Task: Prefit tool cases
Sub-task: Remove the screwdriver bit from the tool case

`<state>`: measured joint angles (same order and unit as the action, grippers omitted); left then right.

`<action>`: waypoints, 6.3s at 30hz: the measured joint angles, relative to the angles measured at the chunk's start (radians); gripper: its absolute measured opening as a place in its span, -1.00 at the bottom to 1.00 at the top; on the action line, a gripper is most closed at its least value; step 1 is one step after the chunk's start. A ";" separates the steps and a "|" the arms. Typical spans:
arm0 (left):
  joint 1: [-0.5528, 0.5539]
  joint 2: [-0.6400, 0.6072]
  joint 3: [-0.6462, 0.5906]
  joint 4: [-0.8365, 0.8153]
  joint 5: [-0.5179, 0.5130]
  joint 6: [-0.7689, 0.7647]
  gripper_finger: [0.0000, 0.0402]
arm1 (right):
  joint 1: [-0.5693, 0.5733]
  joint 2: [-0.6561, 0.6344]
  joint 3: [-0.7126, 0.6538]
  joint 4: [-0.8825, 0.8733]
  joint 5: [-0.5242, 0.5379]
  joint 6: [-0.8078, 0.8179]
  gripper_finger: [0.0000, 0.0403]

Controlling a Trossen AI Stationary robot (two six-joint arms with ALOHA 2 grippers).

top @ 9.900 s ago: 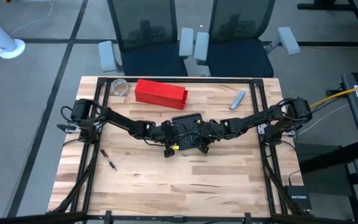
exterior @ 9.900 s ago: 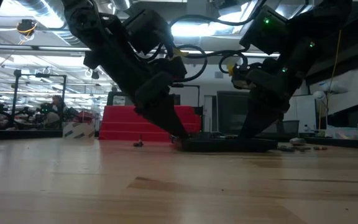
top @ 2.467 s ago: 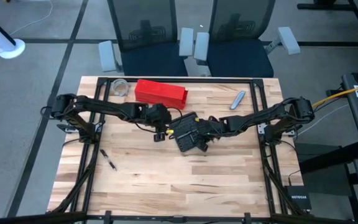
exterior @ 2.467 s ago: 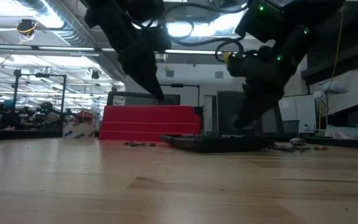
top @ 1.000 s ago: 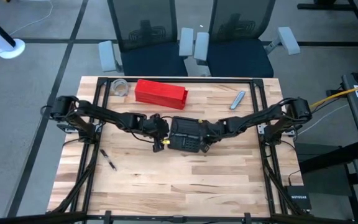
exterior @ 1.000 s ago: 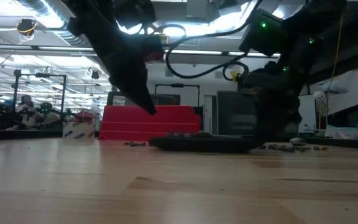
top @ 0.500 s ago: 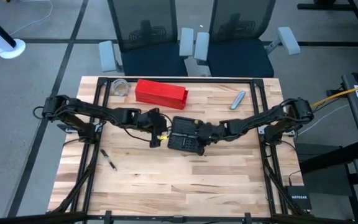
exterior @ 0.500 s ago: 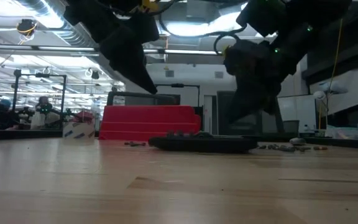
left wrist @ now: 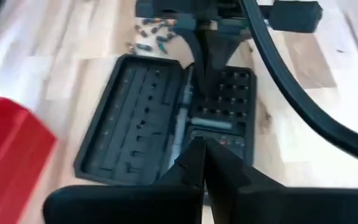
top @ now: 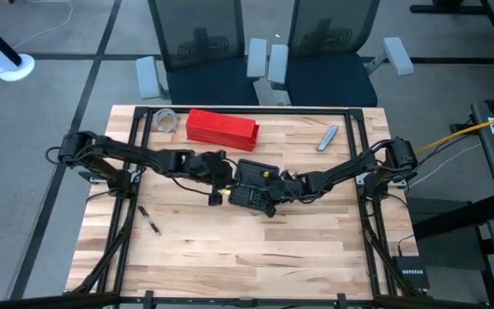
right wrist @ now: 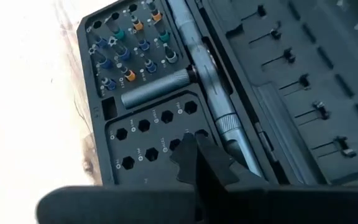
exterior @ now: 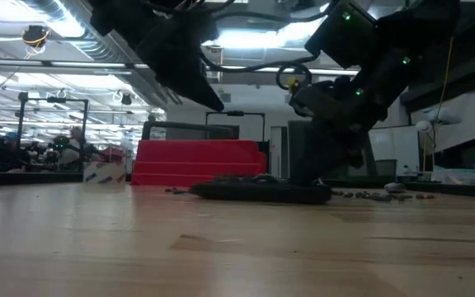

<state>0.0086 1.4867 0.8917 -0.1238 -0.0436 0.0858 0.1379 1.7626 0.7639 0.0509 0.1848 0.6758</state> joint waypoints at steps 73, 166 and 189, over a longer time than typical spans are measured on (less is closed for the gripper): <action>0.013 0.053 0.032 -0.296 -0.097 0.086 -0.99 | -0.001 0.000 -0.006 0.023 -0.004 0.008 -1.00; 0.076 0.300 0.069 -0.067 0.169 0.506 -0.42 | -0.001 0.000 -0.006 0.031 -0.013 0.002 -1.00; -0.022 0.274 0.065 -0.088 0.173 0.176 -1.00 | -0.001 0.000 -0.005 0.035 -0.069 0.000 -1.00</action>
<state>-0.0132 1.7602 0.9564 -0.2121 0.1296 0.2617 0.1368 1.7626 0.7586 0.0860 0.1157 0.6758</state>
